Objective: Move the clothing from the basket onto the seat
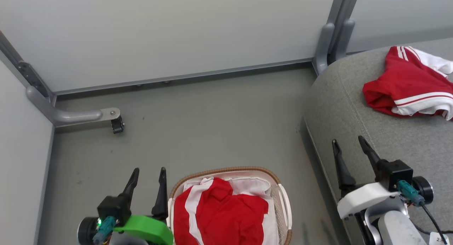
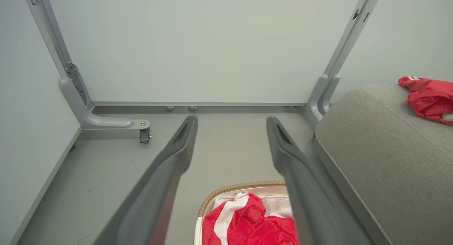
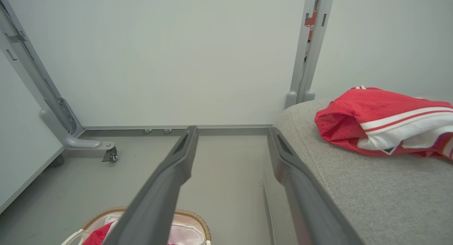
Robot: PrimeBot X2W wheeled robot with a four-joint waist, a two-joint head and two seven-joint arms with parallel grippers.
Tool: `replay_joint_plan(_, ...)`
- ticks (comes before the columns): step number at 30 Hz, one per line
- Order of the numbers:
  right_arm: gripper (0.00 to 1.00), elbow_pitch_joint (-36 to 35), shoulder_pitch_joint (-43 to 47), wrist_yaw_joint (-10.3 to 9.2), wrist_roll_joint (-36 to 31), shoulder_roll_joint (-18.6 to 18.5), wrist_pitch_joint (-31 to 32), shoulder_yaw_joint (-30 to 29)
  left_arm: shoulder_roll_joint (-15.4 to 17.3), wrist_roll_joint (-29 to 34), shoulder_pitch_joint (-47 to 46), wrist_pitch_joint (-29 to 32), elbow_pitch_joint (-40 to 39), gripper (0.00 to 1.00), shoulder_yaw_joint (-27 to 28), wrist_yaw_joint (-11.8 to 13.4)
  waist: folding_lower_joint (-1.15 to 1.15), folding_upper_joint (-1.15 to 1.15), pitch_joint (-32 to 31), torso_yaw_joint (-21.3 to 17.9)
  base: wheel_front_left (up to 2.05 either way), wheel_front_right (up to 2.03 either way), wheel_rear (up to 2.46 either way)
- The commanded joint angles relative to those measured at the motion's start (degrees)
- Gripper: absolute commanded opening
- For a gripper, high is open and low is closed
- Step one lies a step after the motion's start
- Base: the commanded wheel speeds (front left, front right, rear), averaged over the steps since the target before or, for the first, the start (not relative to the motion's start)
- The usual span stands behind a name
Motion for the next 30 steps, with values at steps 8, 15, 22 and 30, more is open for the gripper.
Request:
replay_joint_plan(8,1.00,-4.6,-6.3,-0.08,-2.6,-0.2,-0.3,-3.5,0.1,2.9,-13.3,0.0,7.1,1.00,-7.4,-1.9,0.00,0.00,11.9,-3.3,0.00,0.00,0.00)
replay_joint_plan(15,1.00,-7.9,-11.0,-0.08,-3.4,-0.2,-0.3,-3.6,0.2,2.4,-24.5,0.6,18.0,1.00,-17.1,-2.7,0.00,0.00,20.3,-6.8,0.00,0.00,0.00)
replay_joint_plan(22,1.00,-11.8,-14.6,-0.08,-2.7,-0.2,-0.3,-3.3,0.2,0.9,-32.2,2.2,29.0,1.00,-25.3,-2.9,0.00,0.00,28.2,-10.2,0.00,0.00,0.00)
replay_joint_plan(30,1.00,-16.2,-18.2,-0.08,-1.2,-0.2,-0.3,-3.9,0.2,-2.1,-38.0,5.7,38.2,1.00,-34.9,-2.9,0.00,0.00,36.5,-14.3,0.00,0.00,0.00)
